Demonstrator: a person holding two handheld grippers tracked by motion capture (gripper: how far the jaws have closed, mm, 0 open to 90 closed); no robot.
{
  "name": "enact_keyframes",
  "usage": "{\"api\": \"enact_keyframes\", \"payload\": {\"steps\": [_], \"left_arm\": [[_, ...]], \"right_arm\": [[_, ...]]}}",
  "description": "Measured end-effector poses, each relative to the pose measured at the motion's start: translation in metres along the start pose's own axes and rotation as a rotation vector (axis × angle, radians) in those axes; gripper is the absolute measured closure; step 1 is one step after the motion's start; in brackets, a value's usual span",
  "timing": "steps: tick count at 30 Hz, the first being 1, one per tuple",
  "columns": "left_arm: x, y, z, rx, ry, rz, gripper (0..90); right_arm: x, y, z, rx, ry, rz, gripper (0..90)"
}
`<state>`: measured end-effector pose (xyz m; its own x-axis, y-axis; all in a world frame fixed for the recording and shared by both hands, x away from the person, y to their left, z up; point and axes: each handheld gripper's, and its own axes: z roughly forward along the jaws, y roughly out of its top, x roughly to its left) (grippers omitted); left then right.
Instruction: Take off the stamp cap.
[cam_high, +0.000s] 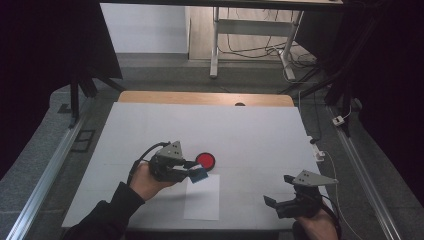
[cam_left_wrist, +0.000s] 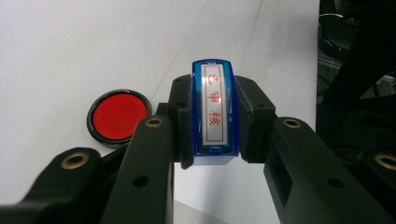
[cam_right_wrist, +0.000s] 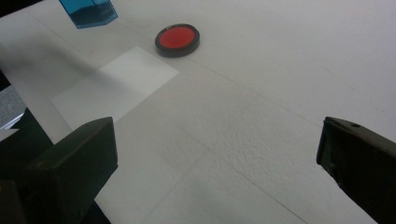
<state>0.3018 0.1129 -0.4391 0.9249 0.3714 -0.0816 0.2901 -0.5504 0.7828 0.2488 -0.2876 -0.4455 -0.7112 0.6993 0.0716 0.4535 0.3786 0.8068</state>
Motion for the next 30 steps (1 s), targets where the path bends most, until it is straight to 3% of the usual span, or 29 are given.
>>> {"api": "enact_keyframes", "payload": {"steps": [4,11,15,22,30], "left_arm": [[0.000,0.000,0.000,0.001,-0.004,0.007,70.3],[-0.001,0.001,0.000,0.000,-0.011,0.012,70.3],[0.000,0.001,-0.001,0.003,-0.015,0.013,70.3],[-0.002,0.002,-0.002,-0.006,-0.020,0.014,70.4],[-0.003,0.003,-0.004,-0.016,-0.026,0.021,70.4]], "right_arm": [[0.005,0.003,0.005,-0.005,0.009,-0.019,0.0],[0.011,0.006,0.019,-0.016,0.074,-0.046,0.0],[0.012,0.008,0.023,-0.020,0.116,-0.034,0.0],[0.019,0.015,0.035,-0.011,0.147,-0.094,0.0],[0.026,0.021,0.054,-0.001,0.211,-0.129,0.0]]}}
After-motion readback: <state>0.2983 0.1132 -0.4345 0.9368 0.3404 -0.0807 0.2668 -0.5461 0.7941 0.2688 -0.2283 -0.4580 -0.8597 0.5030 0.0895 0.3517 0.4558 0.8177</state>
